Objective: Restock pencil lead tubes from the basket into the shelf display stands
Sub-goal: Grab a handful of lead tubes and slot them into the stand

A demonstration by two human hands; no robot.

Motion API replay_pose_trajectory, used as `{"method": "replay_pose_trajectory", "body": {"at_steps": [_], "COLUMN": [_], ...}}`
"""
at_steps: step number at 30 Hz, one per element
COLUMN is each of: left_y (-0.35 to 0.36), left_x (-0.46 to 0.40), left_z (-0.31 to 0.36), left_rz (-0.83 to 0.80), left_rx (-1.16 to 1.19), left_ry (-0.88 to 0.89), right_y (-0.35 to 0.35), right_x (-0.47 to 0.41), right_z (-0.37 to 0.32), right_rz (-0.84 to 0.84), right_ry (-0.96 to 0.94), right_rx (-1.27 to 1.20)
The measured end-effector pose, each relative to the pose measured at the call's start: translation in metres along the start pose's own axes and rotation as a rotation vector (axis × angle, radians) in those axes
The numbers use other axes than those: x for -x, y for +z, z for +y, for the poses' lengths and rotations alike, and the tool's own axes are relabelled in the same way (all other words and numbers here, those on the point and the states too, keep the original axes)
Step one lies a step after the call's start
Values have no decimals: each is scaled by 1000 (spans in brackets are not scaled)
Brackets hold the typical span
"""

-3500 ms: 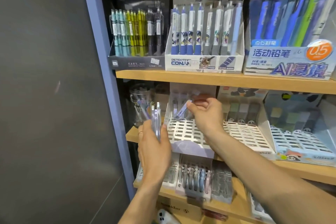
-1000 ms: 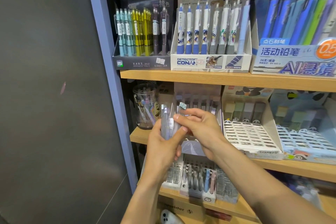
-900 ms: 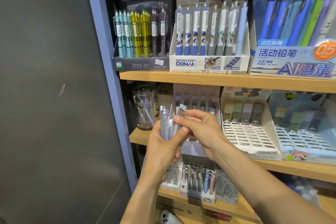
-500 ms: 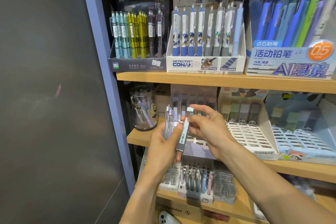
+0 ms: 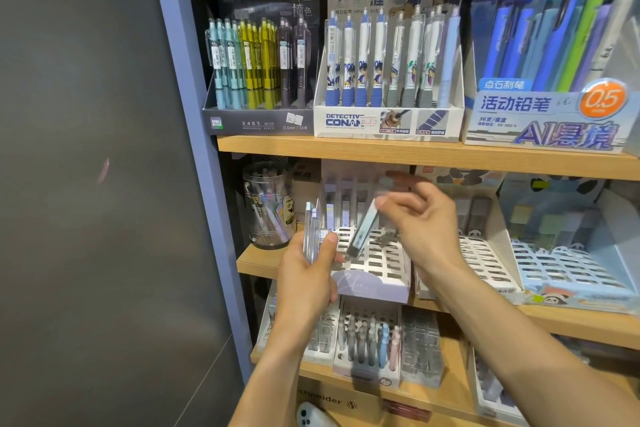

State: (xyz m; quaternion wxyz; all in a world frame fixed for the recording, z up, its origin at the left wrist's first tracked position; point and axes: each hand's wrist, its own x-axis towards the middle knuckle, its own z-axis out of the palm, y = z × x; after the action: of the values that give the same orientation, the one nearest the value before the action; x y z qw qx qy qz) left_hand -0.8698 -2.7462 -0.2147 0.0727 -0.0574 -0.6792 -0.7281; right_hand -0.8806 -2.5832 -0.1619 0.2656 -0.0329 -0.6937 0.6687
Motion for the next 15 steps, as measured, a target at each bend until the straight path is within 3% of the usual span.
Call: {"method": "replay_pose_trajectory", "body": {"at_steps": [3, 10, 15], "left_y": [1, 5, 6], "left_x": [1, 1, 1], "left_z": [1, 2, 2], "left_rz": [1, 9, 12], "left_rx": [-24, -48, -42], "left_ry": [26, 45, 47], "right_y": [-5, -1, 2], "right_x": [-9, -13, -19], "right_z": [2, 8, 10], "right_rz": [121, 116, 45], "right_ry": [-136, -394, -442], "right_rx": [150, 493, 562]}}
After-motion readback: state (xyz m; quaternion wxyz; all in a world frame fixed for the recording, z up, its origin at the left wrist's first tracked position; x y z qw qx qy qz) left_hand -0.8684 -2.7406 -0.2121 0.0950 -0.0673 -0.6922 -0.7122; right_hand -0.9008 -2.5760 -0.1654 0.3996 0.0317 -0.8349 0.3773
